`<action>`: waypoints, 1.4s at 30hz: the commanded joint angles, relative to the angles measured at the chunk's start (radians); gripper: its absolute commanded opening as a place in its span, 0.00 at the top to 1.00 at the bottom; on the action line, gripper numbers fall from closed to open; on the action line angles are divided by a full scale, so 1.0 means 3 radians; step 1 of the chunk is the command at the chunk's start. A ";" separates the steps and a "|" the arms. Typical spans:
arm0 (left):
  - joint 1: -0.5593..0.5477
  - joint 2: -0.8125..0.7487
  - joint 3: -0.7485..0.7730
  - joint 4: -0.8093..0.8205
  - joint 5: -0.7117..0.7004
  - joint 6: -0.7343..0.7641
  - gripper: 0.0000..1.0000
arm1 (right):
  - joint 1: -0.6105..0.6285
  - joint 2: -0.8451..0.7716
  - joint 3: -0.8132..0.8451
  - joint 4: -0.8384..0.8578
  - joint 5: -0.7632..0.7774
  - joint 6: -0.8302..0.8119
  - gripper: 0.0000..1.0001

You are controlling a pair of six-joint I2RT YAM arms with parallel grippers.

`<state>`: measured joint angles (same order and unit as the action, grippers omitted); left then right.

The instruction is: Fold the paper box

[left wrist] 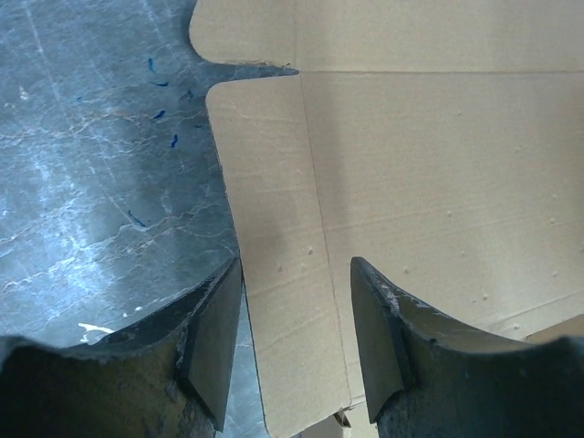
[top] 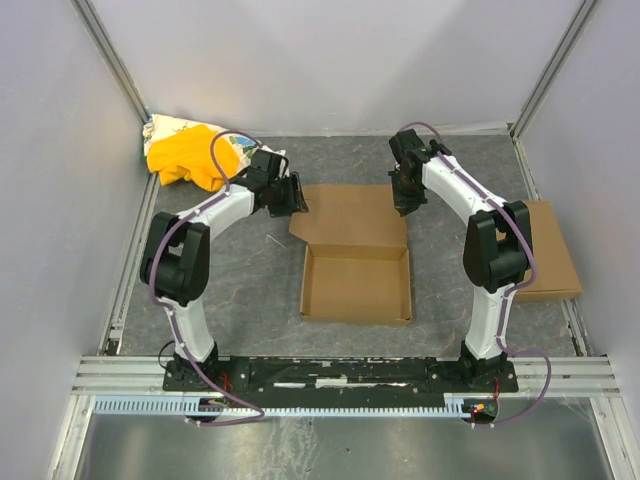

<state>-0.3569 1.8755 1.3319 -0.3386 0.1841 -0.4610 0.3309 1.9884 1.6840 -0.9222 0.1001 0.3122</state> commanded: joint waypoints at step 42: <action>-0.0531 0.0213 0.0443 0.0073 0.0041 -0.0104 0.44 | 0.0247 0.0074 -0.0042 0.0057 0.0031 0.0243 0.51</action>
<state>-0.5018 1.9404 1.4307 -0.3374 0.1852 -0.4633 0.3946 2.0041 1.6669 -0.8993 0.0956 0.3523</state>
